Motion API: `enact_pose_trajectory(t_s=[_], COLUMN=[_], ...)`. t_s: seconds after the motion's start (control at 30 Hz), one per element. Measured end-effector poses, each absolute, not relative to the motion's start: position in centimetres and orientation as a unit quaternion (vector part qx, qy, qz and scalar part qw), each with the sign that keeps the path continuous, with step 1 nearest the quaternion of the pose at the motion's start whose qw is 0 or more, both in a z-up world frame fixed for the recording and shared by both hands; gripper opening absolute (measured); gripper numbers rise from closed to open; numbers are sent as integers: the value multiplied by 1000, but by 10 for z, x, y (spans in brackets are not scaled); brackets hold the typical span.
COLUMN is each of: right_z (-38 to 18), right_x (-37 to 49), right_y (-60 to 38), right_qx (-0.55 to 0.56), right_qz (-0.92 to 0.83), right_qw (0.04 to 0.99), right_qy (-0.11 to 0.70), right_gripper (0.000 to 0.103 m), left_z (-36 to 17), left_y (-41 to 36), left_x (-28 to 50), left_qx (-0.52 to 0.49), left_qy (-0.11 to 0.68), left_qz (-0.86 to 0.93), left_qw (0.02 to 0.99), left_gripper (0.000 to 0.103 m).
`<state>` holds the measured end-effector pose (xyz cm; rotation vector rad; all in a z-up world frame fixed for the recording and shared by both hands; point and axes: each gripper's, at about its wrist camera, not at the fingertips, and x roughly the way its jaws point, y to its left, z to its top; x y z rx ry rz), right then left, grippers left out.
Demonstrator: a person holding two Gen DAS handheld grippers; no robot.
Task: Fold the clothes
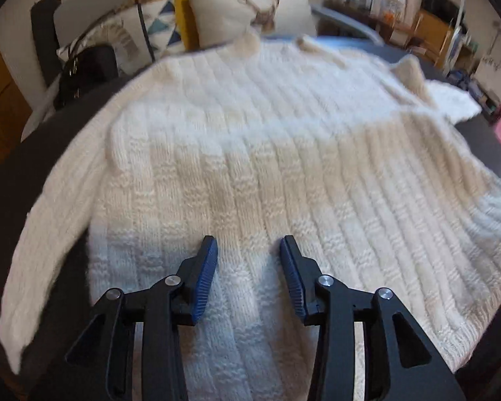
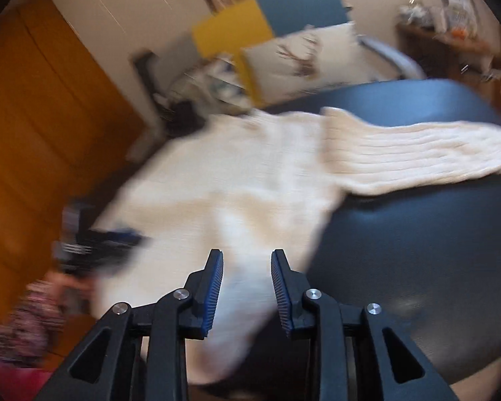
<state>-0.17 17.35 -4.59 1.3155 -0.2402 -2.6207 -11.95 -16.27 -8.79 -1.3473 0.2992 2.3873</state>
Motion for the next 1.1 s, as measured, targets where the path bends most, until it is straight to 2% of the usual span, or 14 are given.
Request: enact_pose_trajectory(t_s=[0.2, 0.23, 0.3, 0.37, 0.5, 0.57, 0.63, 0.77, 0.9, 0.97, 1.03, 1.1], right_z=[-79, -88, -106, -106, -111, -109, -106, -84, -51, -59, -78, -87], right_x=[-55, -65, -84, -99, -135, -147, -155, -143, -99, -79, -61, -45], right_y=[151, 144, 136, 145, 171, 179, 187, 193, 169, 144, 131, 137], right_qx=[465, 479, 505, 496, 492, 489, 501, 521, 463, 472, 494, 503], right_qz=[-879, -872, -857, -863, -866, -866, -861, -849, -877, -864, -847, -843], right_qw=[102, 103, 87, 69, 31, 17, 21, 17, 128, 160, 146, 139], right_qy=[-28, -3, 51, 68, 82, 99, 86, 83, 22, 74, 134, 133], right_gripper=[32, 29, 28, 30, 33, 33, 34, 34, 35, 35, 35, 36], left_z=[-93, -94, -93, -90, -92, -93, -94, -92, -79, -69, -65, -76], left_y=[-175, -178, -183, -186, -157, -133, -113, -114, -128, -142, -154, -162], left_x=[-79, -74, -72, -69, -69, -61, -49, -40, -36, -42, -51, -64], left_qx=[-446, -444, -447, -447, -443, -439, -425, -429, -433, -423, -424, -448], left_qy=[124, 126, 102, 83, 70, 87, 123, 94, 44, 2, -24, -20], left_qz=[861, 862, 864, 868, 874, 871, 873, 872, 866, 874, 880, 873], left_qw=[212, 210, 206, 199, 189, 202, 204, 215, 247, 238, 215, 189], left_gripper=[59, 63, 64, 66, 72, 80, 81, 81, 81, 81, 81, 81])
